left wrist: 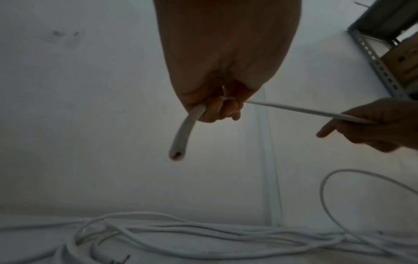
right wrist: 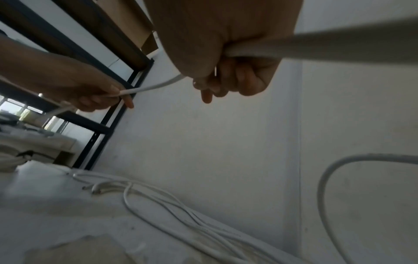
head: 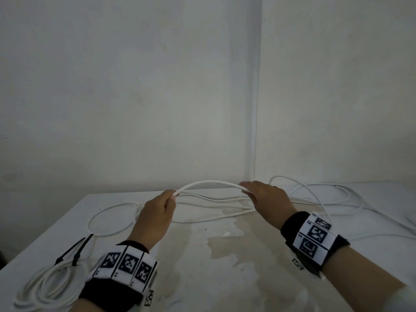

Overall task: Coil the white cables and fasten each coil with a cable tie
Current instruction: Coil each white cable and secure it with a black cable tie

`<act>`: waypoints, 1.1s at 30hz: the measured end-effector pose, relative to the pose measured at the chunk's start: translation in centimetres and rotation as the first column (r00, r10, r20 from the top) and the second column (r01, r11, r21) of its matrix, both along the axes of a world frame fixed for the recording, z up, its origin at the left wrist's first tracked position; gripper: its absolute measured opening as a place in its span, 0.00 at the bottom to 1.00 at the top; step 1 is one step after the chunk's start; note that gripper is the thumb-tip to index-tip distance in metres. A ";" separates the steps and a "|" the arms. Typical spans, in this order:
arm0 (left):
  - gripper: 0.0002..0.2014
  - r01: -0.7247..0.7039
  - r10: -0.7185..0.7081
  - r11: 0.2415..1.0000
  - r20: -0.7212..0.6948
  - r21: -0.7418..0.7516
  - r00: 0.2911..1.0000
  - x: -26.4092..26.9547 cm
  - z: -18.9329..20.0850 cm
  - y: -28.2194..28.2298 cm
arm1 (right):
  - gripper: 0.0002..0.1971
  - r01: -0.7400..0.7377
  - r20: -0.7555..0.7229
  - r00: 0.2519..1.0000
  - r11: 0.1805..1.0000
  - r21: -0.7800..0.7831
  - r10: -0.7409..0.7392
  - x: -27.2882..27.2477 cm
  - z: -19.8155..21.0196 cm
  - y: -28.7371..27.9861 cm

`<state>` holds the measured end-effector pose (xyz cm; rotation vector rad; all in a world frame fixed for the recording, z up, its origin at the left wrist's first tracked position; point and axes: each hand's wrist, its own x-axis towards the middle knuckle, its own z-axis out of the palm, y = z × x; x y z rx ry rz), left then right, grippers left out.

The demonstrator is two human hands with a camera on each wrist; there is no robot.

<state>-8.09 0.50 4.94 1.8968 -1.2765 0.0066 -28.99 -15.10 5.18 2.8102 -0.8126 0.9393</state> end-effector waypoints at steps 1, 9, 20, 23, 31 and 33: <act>0.12 -0.019 0.019 1.000 -0.003 -0.002 1.000 0.2 0.0 -0.1 | 0.20 0.017 -0.033 0.999 0.998 0.067 -0.015 -0.1 0.3 0.3; 0.11 -0.077 0.076 0.990 0.012 0.122 0.997 2.8 0.1 1.6 | 0.13 0.084 0.039 0.995 0.982 0.167 -0.092 -2.7 0.8 -0.6; 0.14 -0.140 0.151 0.962 -0.031 0.235 0.988 3.6 -0.8 2.7 | 0.10 0.108 0.194 0.975 0.994 -0.011 -0.104 -3.3 -1.9 -2.1; 0.07 -0.129 0.185 0.902 -0.099 0.411 0.978 2.3 -1.1 1.9 | 0.10 0.100 0.103 0.992 0.971 -0.219 -0.079 -2.6 -1.5 -1.7; 0.12 -0.074 0.114 0.981 -0.227 0.179 0.967 1.6 -1.6 1.5 | 0.15 0.096 -0.101 0.981 0.868 -0.488 -0.165 -1.3 -0.2 -0.4; 0.11 -0.057 0.077 0.996 -0.306 0.076 0.949 1.0 -0.8 1.5 | 0.14 0.037 -0.141 0.982 0.862 -0.506 -0.125 -1.0 -0.4 0.2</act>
